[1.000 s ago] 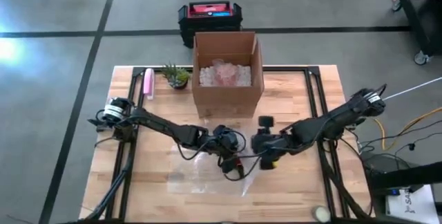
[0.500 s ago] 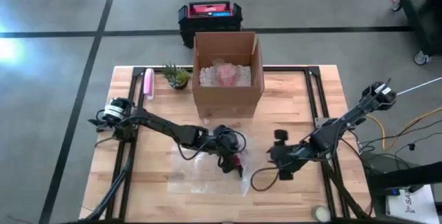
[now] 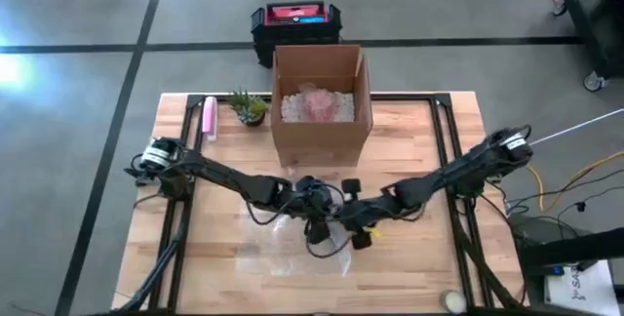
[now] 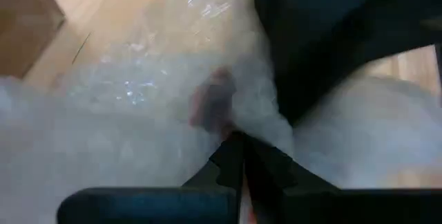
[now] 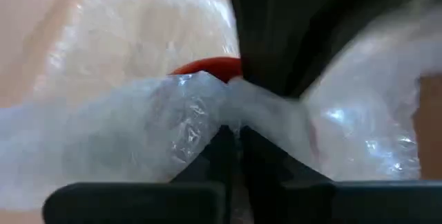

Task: Wrap mug
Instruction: Wrap the black mug with the bubble wrap

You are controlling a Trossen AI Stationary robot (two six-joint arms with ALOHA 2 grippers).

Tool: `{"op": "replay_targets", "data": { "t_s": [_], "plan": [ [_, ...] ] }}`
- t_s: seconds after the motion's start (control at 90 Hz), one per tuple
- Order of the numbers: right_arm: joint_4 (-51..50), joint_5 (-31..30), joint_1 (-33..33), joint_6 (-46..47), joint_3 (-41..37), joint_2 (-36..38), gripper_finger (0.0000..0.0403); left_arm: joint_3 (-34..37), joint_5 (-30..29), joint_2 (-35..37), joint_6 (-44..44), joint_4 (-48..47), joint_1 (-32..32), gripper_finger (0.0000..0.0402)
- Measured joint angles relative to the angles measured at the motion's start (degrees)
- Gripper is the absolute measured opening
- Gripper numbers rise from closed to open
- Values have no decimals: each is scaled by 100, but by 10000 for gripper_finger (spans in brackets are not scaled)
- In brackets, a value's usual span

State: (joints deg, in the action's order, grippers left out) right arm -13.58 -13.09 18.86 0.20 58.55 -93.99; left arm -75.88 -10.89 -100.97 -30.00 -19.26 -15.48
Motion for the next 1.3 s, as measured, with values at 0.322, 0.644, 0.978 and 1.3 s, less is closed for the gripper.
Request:
{"op": "replay_targets", "data": {
  "t_s": [0.322, 0.644, 0.978, 1.3],
  "plan": [
    [-807, 3, -16, -253, 877, -562, 2, 281, 1, -40, 81, 681, -55, 0],
    [-1900, 29, -1, 143, 1053, 146, 3, 477, -40, -523, -157, 1233, 30, 0],
    [-2664, 247, 139, 1122, -130, 1885, 1, 514, -40, -550, -57, 1202, 30, 0],
    [1149, -56, 124, 562, -1451, 1906, 0, 514, -31, -557, -81, 1253, 30, 0]
  ]
}}
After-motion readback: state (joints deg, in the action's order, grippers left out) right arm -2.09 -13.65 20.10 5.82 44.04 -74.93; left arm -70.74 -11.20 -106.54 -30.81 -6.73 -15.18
